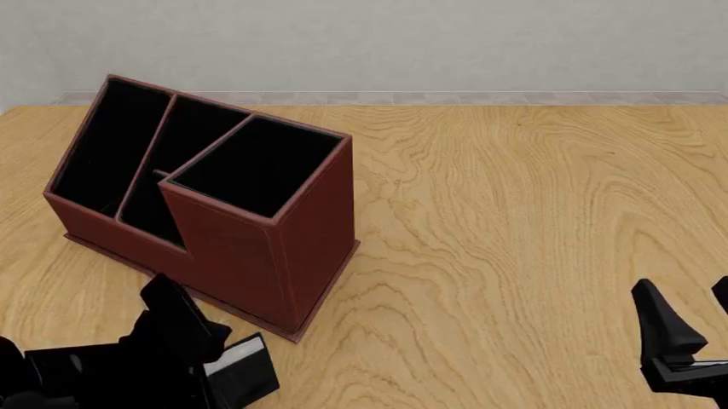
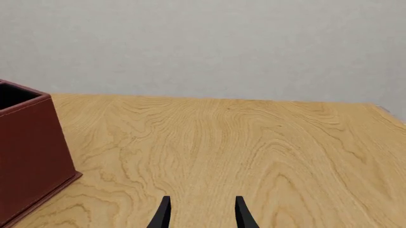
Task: Pick up the book and place it in the left compartment of the caddy.
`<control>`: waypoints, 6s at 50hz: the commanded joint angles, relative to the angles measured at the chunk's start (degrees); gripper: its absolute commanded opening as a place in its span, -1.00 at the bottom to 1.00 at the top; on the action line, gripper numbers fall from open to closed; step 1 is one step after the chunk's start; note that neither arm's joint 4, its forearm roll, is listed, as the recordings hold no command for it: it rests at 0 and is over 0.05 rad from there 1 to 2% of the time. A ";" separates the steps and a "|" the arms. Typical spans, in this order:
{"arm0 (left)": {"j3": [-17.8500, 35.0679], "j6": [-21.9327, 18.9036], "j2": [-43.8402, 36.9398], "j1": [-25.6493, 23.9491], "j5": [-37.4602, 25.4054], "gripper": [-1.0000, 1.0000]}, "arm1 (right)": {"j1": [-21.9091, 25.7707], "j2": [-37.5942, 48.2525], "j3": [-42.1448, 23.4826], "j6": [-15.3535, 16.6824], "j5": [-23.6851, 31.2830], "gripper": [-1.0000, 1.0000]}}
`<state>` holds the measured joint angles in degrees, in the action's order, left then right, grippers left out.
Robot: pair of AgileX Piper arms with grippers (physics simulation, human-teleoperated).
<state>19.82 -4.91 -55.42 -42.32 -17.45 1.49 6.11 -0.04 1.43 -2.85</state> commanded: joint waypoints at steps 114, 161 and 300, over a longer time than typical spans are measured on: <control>13.71 -2.93 34.69 -8.09 -5.72 -1.00 | -1.30 -1.82 -0.05 -1.16 1.15 1.00; 19.71 -3.40 41.84 42.71 -3.84 -1.00 | -1.06 -0.64 -0.01 -1.67 0.41 1.00; 46.16 -3.64 -30.69 52.63 7.15 -1.00 | -2.44 2.23 0.00 -1.65 -1.62 1.00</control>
<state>66.83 -7.78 -85.60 10.32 -11.89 -0.88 8.60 -0.04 -0.25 -4.70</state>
